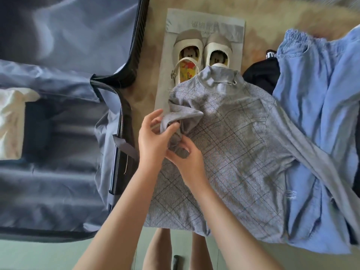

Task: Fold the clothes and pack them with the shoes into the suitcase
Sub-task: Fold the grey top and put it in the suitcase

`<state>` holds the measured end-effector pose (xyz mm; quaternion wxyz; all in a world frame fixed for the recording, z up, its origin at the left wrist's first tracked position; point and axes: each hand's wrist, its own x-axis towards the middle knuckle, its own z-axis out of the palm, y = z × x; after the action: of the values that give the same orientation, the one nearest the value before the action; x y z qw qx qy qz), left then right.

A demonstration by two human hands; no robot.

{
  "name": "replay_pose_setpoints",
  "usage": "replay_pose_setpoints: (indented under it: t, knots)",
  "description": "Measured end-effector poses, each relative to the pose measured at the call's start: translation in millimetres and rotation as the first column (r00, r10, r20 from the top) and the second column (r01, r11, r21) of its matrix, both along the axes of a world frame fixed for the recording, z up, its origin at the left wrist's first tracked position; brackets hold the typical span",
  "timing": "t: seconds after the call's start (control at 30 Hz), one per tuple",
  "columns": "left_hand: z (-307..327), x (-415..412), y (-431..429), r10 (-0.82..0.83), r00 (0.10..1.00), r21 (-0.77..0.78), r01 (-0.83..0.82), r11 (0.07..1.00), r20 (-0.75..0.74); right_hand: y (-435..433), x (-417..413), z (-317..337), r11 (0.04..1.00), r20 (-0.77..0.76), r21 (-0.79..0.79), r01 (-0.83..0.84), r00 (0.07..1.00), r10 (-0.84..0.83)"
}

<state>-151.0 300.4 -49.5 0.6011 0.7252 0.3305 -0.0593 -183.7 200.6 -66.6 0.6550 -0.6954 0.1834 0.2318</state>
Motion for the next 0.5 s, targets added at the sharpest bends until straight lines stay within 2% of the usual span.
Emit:
replay_pose_setpoints:
  t: [0.07,0.13,0.3,0.4,0.5]
  knots:
    - [-2,0,4,0.026,0.999,-0.140,-0.032,0.990,-0.044,5,-2,-2,0.991,-0.003,-0.009,0.136,0.991,-0.137]
    - [-4,0,7,0.044,0.997,-0.201,-0.054,0.978,-0.058,3,-1,-4,0.974,0.000,-0.005,0.228,0.974,-0.228]
    - [-5,-22,12,-0.191,0.977,-0.060,0.186,0.981,-0.095,-8,8,3,0.966,0.092,-0.014,0.258,0.962,-0.256]
    - [-10,-35,15,-0.341,0.930,-0.011,0.343,0.939,-0.140,-18,14,3,0.956,0.101,-0.024,0.292,0.952,-0.288]
    - [-13,-38,16,-0.420,0.889,0.156,0.448,0.880,-0.183,-24,16,5,0.959,0.060,-0.021,0.283,0.958,-0.281]
